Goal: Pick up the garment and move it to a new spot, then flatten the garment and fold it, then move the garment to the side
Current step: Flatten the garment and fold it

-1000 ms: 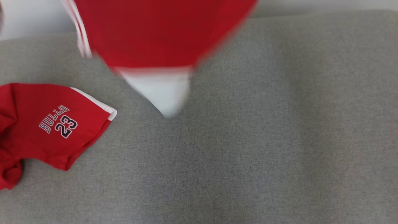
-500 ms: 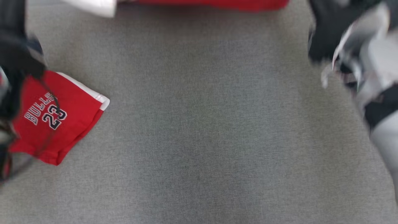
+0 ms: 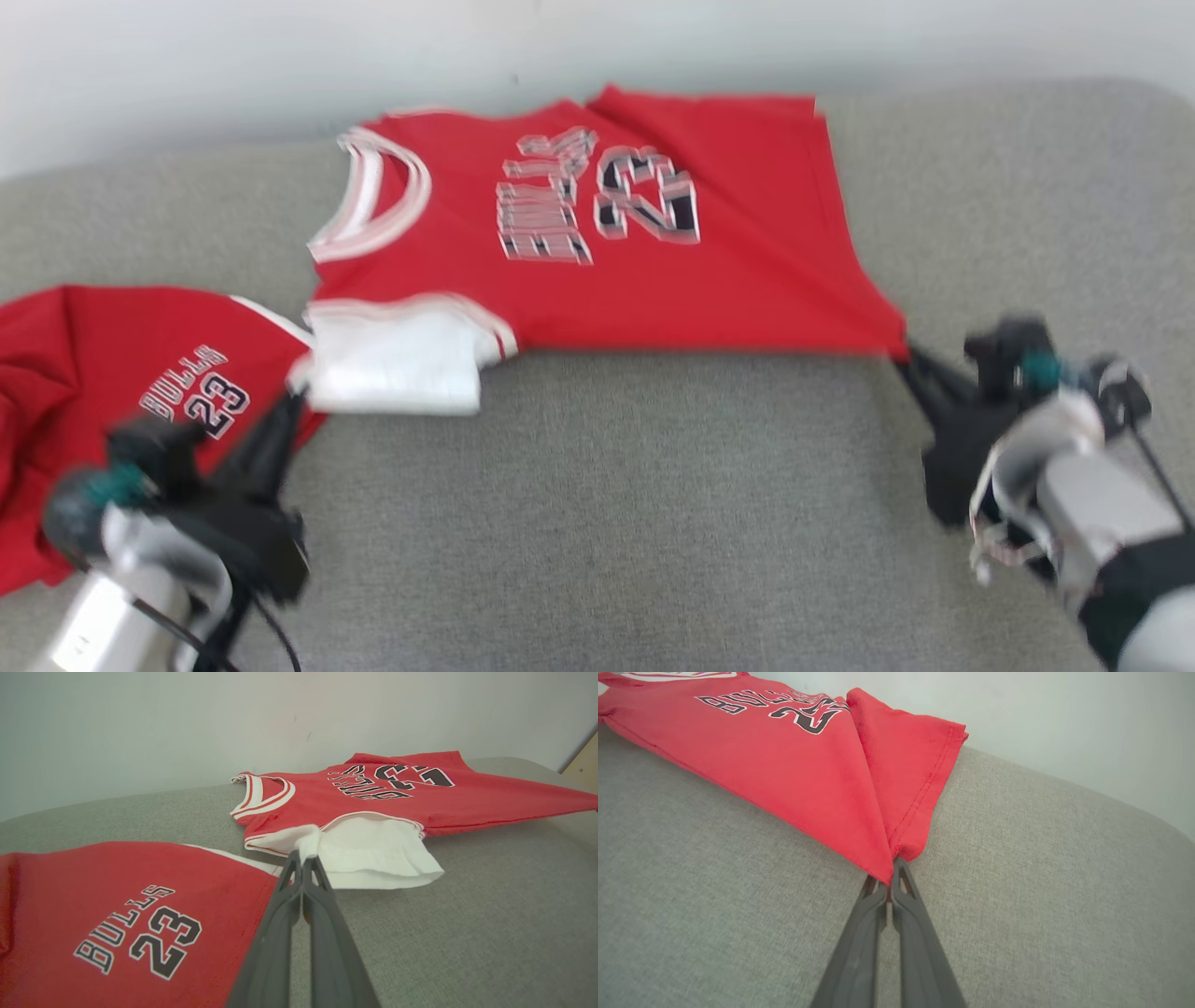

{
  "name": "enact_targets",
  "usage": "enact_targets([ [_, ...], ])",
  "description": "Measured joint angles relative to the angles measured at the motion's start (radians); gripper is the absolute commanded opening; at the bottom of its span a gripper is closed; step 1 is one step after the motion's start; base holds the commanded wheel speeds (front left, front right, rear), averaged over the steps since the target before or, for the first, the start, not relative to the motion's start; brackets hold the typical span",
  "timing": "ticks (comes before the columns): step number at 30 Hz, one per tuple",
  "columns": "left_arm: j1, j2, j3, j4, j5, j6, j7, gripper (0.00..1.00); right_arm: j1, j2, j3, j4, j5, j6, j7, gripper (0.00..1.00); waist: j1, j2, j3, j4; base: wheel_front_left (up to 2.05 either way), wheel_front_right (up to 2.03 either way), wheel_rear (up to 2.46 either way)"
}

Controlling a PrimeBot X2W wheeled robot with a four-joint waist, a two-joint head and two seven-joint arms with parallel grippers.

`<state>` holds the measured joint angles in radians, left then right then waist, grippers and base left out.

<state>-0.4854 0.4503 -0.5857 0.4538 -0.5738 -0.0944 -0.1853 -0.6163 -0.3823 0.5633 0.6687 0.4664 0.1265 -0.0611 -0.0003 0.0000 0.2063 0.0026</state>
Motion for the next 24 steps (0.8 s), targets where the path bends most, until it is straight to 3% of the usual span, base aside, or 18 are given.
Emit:
enact_targets([
  [11,0.198,-0.012,-0.05,-0.077,0.039,0.087,0.0,0.0,0.222,0.017,-0.053,-0.021,0.096,-0.005,-0.055,0.0,-0.0001,-0.0001,-0.158,0.024,0.0,0.0,0.0],
  [17,0.346,0.004,-0.053,-0.127,0.021,0.131,0.01,0.0,0.345,0.035,-0.056,-0.039,0.127,-0.025,-0.064,0.0,-0.0001,-0.0002,-0.226,0.04,0.0,0.0,0.0],
  [24,0.401,0.004,-0.06,-0.174,-0.004,0.156,0.024,0.0,0.403,0.031,-0.064,-0.051,0.133,-0.058,-0.063,0.0,0.0002,-0.0001,-0.241,0.047,0.0,0.0,0.0],
])
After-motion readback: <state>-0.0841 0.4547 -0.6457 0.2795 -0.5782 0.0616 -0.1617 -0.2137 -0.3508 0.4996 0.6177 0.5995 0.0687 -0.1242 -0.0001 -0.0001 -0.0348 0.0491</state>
